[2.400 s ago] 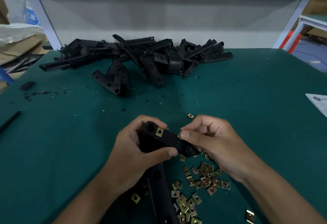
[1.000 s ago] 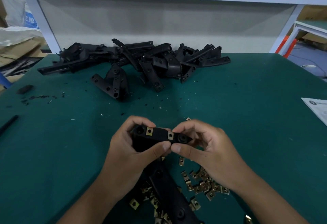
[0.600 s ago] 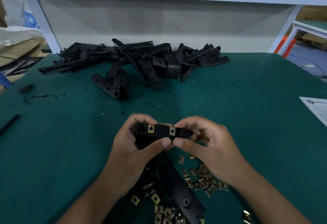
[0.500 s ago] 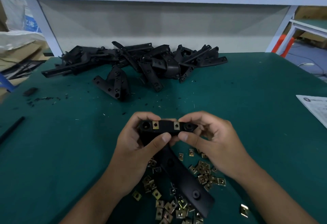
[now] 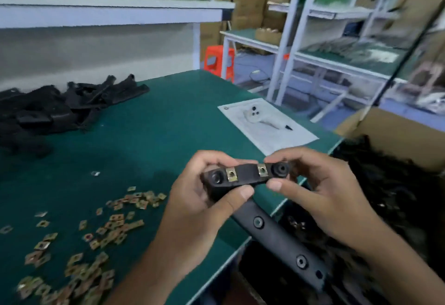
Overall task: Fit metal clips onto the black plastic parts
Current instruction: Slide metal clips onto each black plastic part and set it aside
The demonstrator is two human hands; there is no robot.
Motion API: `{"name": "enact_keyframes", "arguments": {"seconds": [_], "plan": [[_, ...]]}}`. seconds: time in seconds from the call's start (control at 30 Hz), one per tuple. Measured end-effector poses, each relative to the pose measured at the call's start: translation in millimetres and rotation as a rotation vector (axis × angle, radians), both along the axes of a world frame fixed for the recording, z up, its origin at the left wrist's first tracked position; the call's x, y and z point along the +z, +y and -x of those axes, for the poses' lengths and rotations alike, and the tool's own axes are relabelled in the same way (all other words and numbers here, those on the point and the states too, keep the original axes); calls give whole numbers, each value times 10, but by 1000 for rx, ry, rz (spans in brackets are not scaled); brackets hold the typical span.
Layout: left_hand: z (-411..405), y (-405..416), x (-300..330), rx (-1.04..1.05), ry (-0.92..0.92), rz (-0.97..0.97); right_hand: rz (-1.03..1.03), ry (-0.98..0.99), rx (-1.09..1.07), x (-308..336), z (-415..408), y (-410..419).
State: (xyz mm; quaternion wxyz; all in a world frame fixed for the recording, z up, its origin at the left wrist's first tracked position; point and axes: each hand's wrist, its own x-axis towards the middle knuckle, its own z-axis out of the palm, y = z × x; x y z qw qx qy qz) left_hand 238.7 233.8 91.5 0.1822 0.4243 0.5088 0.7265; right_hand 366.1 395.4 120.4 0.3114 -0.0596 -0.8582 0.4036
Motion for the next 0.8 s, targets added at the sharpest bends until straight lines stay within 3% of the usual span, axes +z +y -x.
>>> {"name": "enact_keyframes", "arguments": {"seconds": [0.13, 0.33, 0.53, 0.67, 0.8], "plan": [[-628, 637, -144, -235, 68, 103, -76, -146, -168, -45, -997, 377], [-1310, 1294, -530, -435, 404, 419, -126, -482, -350, -517, -2066, 769], [-1678, 1654, -913, -382, 472, 538, -150, -543, -483, -966, -2287, 972], [-1687, 1660, -1005, -357, 632, 660, -142, -606, -632, -1158, -2271, 1080], [-1438, 1429, -953, -279, 632, 626, -262, -575, -770, -1197, -2248, 1123]]}}
